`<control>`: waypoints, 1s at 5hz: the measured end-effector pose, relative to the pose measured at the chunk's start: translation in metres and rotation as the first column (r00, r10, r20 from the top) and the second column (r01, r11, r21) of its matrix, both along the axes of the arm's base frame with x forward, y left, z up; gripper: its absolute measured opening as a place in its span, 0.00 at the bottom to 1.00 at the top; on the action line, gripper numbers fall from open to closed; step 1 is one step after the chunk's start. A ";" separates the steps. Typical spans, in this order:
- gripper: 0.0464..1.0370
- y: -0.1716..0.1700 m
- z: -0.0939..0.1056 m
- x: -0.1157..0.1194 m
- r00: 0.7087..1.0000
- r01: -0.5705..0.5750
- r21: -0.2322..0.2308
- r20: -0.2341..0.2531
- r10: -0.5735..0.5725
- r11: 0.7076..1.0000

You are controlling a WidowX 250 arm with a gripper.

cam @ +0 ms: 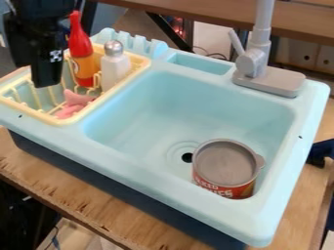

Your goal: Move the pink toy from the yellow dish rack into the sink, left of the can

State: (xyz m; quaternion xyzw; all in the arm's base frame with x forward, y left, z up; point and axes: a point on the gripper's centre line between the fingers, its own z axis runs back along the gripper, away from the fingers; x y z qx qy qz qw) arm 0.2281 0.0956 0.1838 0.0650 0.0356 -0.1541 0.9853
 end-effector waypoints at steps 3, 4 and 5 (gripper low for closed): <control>0.96 0.044 -0.034 0.030 0.988 -0.094 -0.058 0.118 0.100 0.994; 0.96 0.046 -0.043 0.043 0.987 -0.105 -0.085 0.117 0.114 0.991; 0.96 0.029 -0.048 0.052 0.993 -0.075 -0.100 0.079 0.083 0.992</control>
